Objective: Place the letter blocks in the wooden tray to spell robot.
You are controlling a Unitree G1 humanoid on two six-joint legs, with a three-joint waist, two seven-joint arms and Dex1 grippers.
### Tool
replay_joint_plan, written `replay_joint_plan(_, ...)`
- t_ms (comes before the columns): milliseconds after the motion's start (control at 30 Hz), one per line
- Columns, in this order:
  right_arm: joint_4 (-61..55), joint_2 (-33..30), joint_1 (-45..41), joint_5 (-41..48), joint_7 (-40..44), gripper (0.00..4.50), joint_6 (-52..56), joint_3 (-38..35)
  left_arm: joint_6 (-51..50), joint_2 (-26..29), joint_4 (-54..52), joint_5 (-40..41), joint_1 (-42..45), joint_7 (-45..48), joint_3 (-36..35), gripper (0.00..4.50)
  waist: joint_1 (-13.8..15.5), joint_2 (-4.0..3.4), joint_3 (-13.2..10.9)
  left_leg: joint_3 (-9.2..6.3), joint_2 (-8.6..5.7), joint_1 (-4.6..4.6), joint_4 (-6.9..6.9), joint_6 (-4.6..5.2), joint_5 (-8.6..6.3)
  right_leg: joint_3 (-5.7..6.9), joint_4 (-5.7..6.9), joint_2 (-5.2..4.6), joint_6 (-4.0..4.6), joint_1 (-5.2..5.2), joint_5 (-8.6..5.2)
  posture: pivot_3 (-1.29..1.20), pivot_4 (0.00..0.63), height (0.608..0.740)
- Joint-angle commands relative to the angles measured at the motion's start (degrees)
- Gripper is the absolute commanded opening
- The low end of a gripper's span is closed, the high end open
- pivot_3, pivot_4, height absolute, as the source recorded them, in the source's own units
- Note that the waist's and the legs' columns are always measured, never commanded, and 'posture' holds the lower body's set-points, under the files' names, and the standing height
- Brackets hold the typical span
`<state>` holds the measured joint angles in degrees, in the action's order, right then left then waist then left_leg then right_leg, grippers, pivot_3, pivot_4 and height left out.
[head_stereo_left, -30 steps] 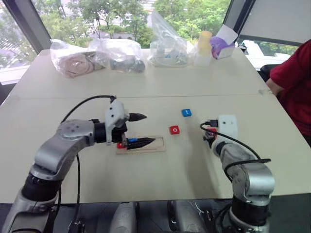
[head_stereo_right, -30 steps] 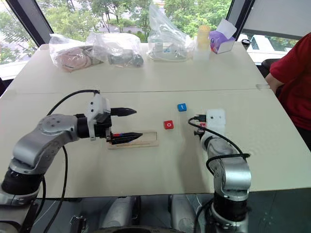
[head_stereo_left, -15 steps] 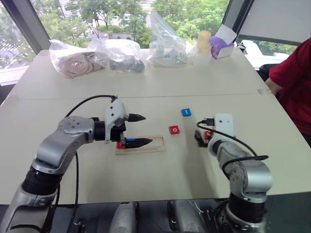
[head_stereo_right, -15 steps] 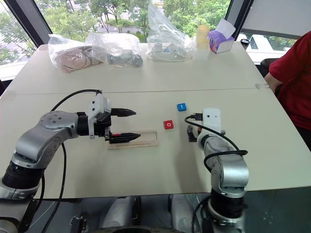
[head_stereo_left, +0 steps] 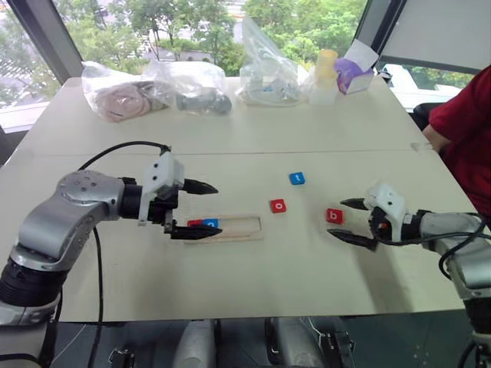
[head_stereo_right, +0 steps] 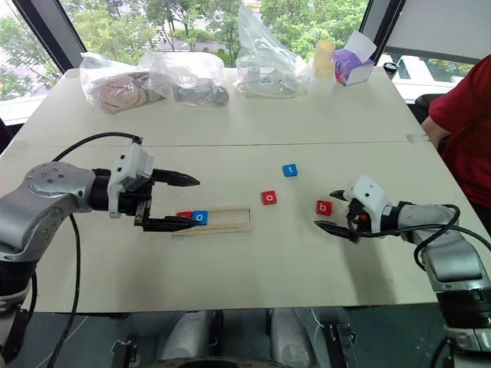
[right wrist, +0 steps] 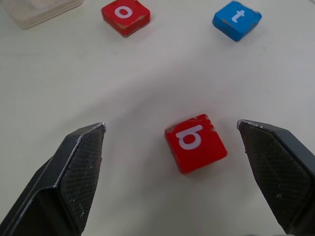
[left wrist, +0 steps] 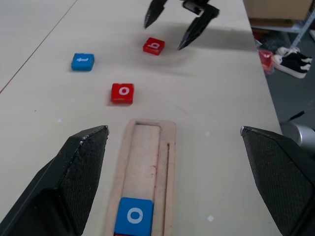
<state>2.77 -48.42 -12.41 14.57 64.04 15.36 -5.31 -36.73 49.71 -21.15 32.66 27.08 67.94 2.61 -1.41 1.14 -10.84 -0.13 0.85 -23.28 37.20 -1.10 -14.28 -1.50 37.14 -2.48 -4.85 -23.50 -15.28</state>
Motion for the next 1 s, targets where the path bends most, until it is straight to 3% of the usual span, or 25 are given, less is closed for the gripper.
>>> replay_joint_plan(33,6.9,0.4,-2.5,-0.5,3.1,4.44,-7.4,0.7,0.0,-0.1,-1.1,0.2,0.4,-1.4,-1.0,4.50,0.1,0.00,0.0,-0.01,0.00,0.01,0.02,0.00,0.00,0.00,0.01,0.01,0.01,0.02,0.00,0.00,0.150,0.740)
replay_joint_plan(333,19.7,4.3,-8.1,-2.7,4.6,4.44,-15.5,4.3,0.5,1.7,1.5,-0.9,-1.3,-3.5,-3.6,4.50,0.2,-0.02,0.0,-0.04,0.02,0.02,0.00,-0.01,0.00,0.01,0.04,0.02,-0.10,0.01,0.06,0.00,0.150,0.740)
replay_joint_plan(433,25.6,5.4,-11.2,-4.0,5.5,3.70,-18.1,5.4,0.7,2.3,2.5,-1.5,-2.1,-3.5,-3.8,4.50,0.3,-0.04,0.0,-0.03,0.03,0.08,0.02,-0.03,0.02,0.01,0.07,0.02,-0.08,0.05,0.07,0.00,0.150,0.740)
replay_joint_plan(600,27.6,5.3,-12.0,-4.5,7.6,1.21,-19.6,6.5,0.9,4.2,2.5,-1.5,-3.9,-3.2,-5.3,4.50,0.4,-0.03,0.0,-0.04,0.07,0.07,0.02,-0.03,0.02,0.01,0.07,-0.03,-0.08,0.06,0.07,0.00,0.150,0.740)
replay_joint_plan(733,25.2,5.6,-12.9,-4.2,7.3,1.22,-17.4,6.6,0.4,4.9,2.1,-1.0,-5.2,-3.4,-6.6,4.50,0.4,-0.04,0.0,-0.04,0.06,0.07,0.03,-0.03,0.02,0.01,0.07,-0.05,-0.07,0.08,0.07,0.00,0.150,0.740)
replay_joint_plan(933,0.9,12.5,-17.6,4.4,4.5,1.22,2.7,9.8,0.1,8.0,1.6,-0.7,-9.8,-2.1,-8.9,4.50,-0.9,-0.13,-0.1,-0.18,0.12,0.11,-0.01,-0.04,0.02,-0.03,0.33,-0.02,-0.08,-0.06,0.08,0.00,0.150,0.740)
replay_joint_plan(1000,-2.6,16.3,-19.3,2.9,1.7,1.22,5.0,13.0,0.1,8.7,0.9,-0.5,-11.4,-2.3,-10.0,4.50,-1.0,-0.13,-0.1,-0.26,0.15,0.12,-0.03,-0.04,0.02,-0.01,0.40,0.01,-0.08,-0.09,0.08,0.00,0.150,0.740)
